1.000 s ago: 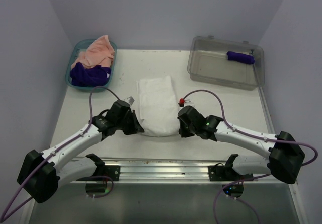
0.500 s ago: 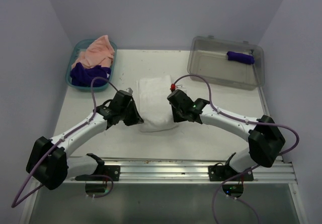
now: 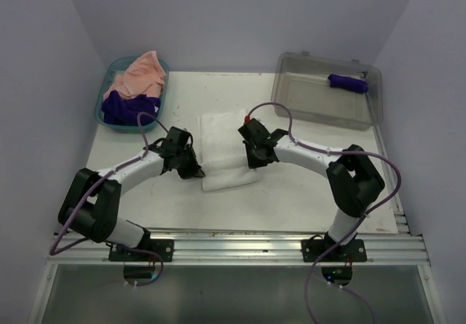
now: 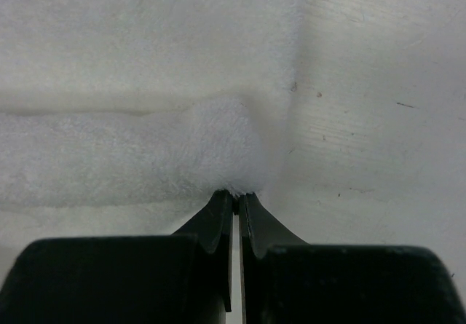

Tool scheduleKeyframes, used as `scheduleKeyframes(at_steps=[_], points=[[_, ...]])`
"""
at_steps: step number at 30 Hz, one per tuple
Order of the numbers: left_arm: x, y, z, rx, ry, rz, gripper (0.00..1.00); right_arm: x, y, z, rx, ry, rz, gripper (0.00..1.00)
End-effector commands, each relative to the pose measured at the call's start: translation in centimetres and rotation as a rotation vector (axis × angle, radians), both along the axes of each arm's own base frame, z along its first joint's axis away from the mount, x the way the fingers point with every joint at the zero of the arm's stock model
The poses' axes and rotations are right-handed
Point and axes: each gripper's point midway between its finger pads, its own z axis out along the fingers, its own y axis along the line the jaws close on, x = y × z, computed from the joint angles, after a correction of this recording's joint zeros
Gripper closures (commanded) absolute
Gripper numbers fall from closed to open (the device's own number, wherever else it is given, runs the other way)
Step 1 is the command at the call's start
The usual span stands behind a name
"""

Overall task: Roll the towels
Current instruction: Roll the towel

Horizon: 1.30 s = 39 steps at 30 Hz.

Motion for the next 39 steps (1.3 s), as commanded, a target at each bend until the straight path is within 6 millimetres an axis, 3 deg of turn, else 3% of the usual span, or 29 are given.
scheduleKeyframes(at_steps=[1, 2, 4, 5, 7, 8, 9, 10, 12, 15, 20, 22, 23, 24, 25, 26, 28, 32, 35, 38, 39], points=[[1.8, -0.2, 0.9, 0.004, -0.052, -0.026, 0.97, 0.8, -0.1, -0.6, -0.018, 0.020, 0.002, 1.00], [2.0, -0.2, 1.3, 0.005, -0.063, -0.029, 0.87, 0.7, -0.2, -0.9, -0.022, 0.027, 0.002, 1.00], [2.3, 0.3, 2.9, 0.020, -0.110, -0.013, 0.78, 0.8, -0.3, -1.3, -0.028, 0.039, -0.003, 1.00], [2.5, 0.5, 3.7, 0.023, -0.134, -0.003, 0.64, 0.8, -0.4, -1.5, -0.032, 0.042, -0.005, 1.00], [2.6, 1.1, 6.1, 0.024, -0.202, 0.028, 0.57, 0.8, -0.4, -1.6, -0.031, 0.048, -0.008, 1.00], [2.7, 1.2, 6.9, 0.013, -0.226, 0.040, 0.57, 0.8, -0.4, -1.8, -0.031, 0.052, -0.012, 1.00], [1.7, 0.4, 7.5, -0.053, -0.232, 0.034, 0.58, 0.9, -0.4, -1.8, -0.028, 0.052, -0.014, 1.00], [2.1, -0.8, 8.4, -0.131, -0.281, 0.024, 0.60, 0.9, -0.3, -1.9, -0.020, 0.056, -0.016, 1.00], [0.3, -2.9, 8.0, -0.240, -0.267, -0.018, 0.64, 1.0, -0.1, -2.0, -0.016, 0.060, -0.020, 1.00], [0.7, -4.3, 7.7, -0.248, -0.268, -0.056, 0.69, 1.0, -0.1, -2.0, -0.008, 0.062, -0.029, 1.00], [2.5, -4.9, 7.2, -0.199, -0.285, -0.099, 0.71, 0.8, -0.3, -0.9, 0.006, 0.052, -0.036, 1.00], [3.6, -4.1, 5.5, -0.110, -0.255, -0.093, 0.73, 0.8, -0.1, 1.2, 0.065, -0.002, -0.037, 0.97], [3.8, -4.1, 4.2, -0.097, -0.221, -0.106, 0.77, 0.8, -0.2, 2.1, 0.088, -0.027, -0.036, 0.92], [4.3, -4.4, 4.6, -0.111, -0.225, -0.125, 0.79, 0.4, -0.3, 2.4, 0.102, -0.034, -0.028, 0.80], [4.4, -4.6, 4.4, -0.115, -0.222, -0.133, 0.79, 0.5, -0.1, 4.1, 0.138, -0.072, -0.023, 0.76], [4.4, -4.8, 4.1, -0.119, -0.215, -0.140, 0.80, 0.3, -0.4, 4.4, 0.141, -0.081, -0.022, 0.68], [4.7, -5.0, 4.2, -0.131, -0.227, -0.141, 0.80, 0.0, -0.4, 5.3, 0.160, -0.101, -0.017, 0.61], [5.2, -5.3, 4.6, -0.148, -0.238, -0.126, 0.80, -0.7, -0.2, 6.7, 0.192, -0.136, -0.013, 0.59], [5.2, -5.3, 4.2, -0.139, -0.224, -0.127, 0.80, 0.1, 0.8, 7.3, 0.211, -0.157, 0.007, 0.62], [4.9, -4.9, 3.3, -0.118, -0.201, -0.114, 0.81, 1.4, 1.8, 7.4, 0.204, -0.166, 0.028, 0.67], [4.9, -4.8, 3.2, -0.117, -0.197, -0.108, 0.81, 1.7, 2.4, 6.2, 0.197, -0.145, 0.039, 0.69]])
